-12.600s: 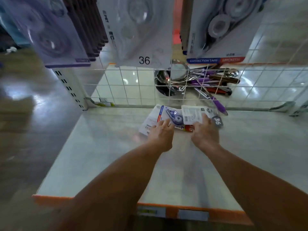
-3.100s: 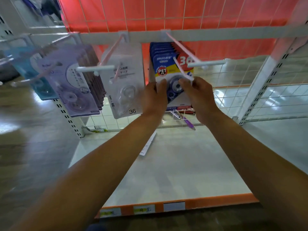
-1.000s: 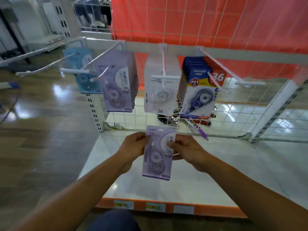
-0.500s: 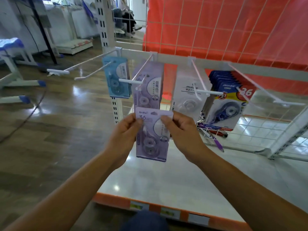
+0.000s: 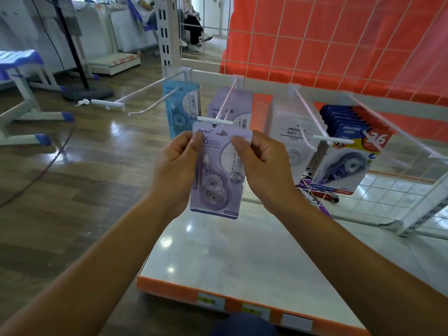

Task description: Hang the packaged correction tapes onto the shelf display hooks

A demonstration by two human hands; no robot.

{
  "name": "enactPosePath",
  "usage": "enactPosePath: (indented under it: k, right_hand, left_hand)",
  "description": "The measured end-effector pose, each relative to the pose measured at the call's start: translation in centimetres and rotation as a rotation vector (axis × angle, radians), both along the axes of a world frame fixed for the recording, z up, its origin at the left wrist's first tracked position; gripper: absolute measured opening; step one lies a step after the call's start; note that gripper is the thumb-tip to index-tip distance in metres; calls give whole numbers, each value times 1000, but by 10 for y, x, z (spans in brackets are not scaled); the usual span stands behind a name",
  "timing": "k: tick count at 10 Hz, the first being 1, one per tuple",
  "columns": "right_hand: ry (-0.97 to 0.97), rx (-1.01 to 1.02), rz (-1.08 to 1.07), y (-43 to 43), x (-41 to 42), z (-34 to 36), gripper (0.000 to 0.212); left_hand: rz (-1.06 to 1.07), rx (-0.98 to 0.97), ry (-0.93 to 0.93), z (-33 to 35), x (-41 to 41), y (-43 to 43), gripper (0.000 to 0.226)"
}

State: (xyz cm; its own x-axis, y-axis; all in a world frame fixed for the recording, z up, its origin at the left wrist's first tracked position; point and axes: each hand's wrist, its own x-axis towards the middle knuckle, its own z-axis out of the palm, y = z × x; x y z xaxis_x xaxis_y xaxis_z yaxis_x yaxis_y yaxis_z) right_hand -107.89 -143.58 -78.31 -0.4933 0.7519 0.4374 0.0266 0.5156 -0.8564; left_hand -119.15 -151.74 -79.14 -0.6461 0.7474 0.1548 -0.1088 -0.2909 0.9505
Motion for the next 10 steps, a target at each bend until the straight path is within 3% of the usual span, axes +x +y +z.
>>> enactPosePath:
  k: [2, 4, 6, 8, 9, 10]
  right_hand:
    - [-7, -8, -33, 5, -6, 2, 18]
    - [-202, 21, -192, 40, -30, 5, 32]
    - [-266, 42, -320, 71, -55, 7, 31]
    - [-321, 27, -327, 71, -54, -7, 38]
    - [-388, -18, -286, 71, -46, -28, 38]
    - [-479, -52, -257, 65, -28, -57, 38]
  left_hand:
    - [20, -20, -2, 2, -5, 7, 19]
    - [99, -152, 114, -1, -25, 53, 14]
    - [149, -236, 174, 3, -40, 91, 33]
    - [294, -264, 161, -11, -48, 94, 21]
    - [438, -358, 357, -30, -49, 92, 31]
    - [462, -384, 396, -50, -37, 80, 56]
